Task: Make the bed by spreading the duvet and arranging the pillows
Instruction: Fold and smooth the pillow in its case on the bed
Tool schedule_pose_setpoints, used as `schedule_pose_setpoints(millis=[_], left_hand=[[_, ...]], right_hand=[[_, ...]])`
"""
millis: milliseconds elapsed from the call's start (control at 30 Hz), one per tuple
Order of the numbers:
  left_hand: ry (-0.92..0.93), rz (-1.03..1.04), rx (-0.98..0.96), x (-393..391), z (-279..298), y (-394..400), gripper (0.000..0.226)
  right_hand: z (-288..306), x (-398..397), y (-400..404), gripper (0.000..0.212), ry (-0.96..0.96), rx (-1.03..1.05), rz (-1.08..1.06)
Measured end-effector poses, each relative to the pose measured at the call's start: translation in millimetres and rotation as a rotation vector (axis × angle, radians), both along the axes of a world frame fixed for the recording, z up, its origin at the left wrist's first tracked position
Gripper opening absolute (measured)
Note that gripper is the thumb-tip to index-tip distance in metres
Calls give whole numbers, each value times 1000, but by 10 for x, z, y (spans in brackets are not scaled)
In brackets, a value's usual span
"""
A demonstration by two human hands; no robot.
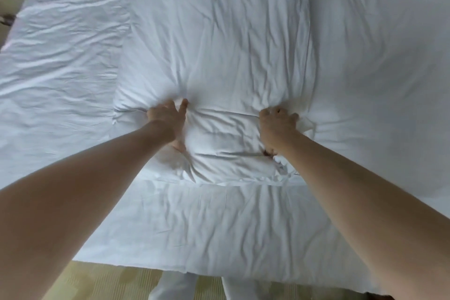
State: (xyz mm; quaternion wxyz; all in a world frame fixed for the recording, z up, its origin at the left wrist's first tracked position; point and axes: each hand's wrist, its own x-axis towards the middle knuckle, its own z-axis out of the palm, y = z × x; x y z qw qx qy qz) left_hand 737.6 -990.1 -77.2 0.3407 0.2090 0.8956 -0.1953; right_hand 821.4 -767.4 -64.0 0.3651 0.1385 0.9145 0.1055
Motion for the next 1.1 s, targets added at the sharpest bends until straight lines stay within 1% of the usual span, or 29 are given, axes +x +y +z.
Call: schedule_pose_setpoints(millis=[67,133,167,200,267,333,400,433,533,700,767,967,1000,1100], left_hand=[[19,-3,67,-82,132,-52,118],[110,-21,171,-154,241,-73,91],[180,-40,219,-184,289,-75,83],[250,-58,262,-221,332,-73,80],[363,-87,345,-337,417,-64,85],[416,-99,360,-523,498,-70,100],[399,-73,322,-712,557,-88,112],[373,-53,304,-796,567,-93,117],[336,-65,268,-975,539,-55,130],[332,-109,235,-1207,386,3,149],[348,-133,222,-1379,360,26,152],[379,-136,216,-2050,425,327,152],[393,-126,226,-2187,448,391,151],[419,-115,274,-2614,530,587,149]], right_hand=[[126,-47,-45,74,66,-7,53],[236,-120,-68,86,135,-51,93],[286,-173,-72,95,178,-82,105],[330,-239,-70,103,239,-114,110],[403,-410,-36,108,373,-168,102],[484,-592,39,117,426,-209,35],[550,-713,138,131,407,-216,-47],[548,-763,184,137,397,-186,-57],[471,-888,274,147,419,-74,-2],[375,-1161,387,160,472,-47,57],[417,-1362,465,161,477,-44,55],[531,-1993,693,161,497,-25,19],[529,-2107,721,157,529,-13,25],[538,-2518,795,135,635,7,41]])
